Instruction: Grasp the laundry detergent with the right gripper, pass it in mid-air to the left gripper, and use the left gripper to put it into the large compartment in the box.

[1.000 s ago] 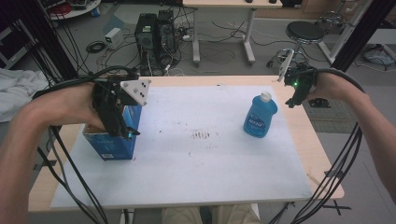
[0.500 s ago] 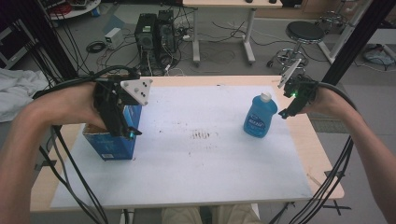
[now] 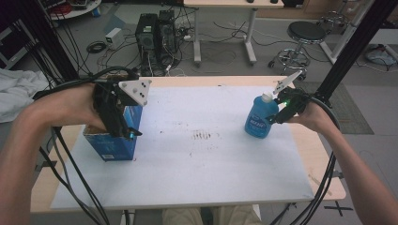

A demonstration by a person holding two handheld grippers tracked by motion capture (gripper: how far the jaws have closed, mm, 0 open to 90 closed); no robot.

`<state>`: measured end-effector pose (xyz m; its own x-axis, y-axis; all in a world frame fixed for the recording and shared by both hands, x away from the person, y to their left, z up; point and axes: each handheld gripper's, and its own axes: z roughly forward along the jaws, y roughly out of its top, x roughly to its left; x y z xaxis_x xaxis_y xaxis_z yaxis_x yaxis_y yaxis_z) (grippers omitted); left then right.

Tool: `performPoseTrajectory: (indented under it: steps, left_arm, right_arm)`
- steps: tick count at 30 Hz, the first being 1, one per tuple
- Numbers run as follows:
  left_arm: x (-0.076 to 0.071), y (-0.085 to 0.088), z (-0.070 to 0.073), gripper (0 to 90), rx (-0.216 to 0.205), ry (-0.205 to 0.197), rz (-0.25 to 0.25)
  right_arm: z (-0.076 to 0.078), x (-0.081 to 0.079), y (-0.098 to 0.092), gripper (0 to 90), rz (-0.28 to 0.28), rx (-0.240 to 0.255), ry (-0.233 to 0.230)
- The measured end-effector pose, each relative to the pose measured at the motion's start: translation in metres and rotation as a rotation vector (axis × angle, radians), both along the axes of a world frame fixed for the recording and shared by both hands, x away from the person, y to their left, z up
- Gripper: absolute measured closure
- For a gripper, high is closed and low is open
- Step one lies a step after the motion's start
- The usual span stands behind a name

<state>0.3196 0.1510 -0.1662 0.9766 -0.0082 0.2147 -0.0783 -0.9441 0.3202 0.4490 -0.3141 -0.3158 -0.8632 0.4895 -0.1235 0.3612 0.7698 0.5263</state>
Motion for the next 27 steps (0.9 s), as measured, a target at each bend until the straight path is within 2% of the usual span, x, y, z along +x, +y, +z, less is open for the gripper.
performPoseTrajectory:
  steps: [5,9,15,27]
  left_arm:
    - [0.001,0.000,-0.001,13.1,-0.004,0.002,0.002]
    - [0.001,0.001,-0.004,13.1,-0.004,0.006,0.002]
    - [0.002,0.002,-0.006,13.1,-0.004,0.010,0.007]
    - [0.002,0.004,-0.008,13.1,-0.003,0.012,0.012]
  right_arm:
    - [-0.005,0.000,0.001,14.0,-0.012,0.030,-0.004]
    - [-0.014,0.001,0.003,14.0,-0.009,0.041,0.018]
    - [-0.020,0.002,0.004,14.0,-0.010,0.050,0.026]
    - [-0.027,0.004,0.009,14.3,-0.014,0.052,0.009]
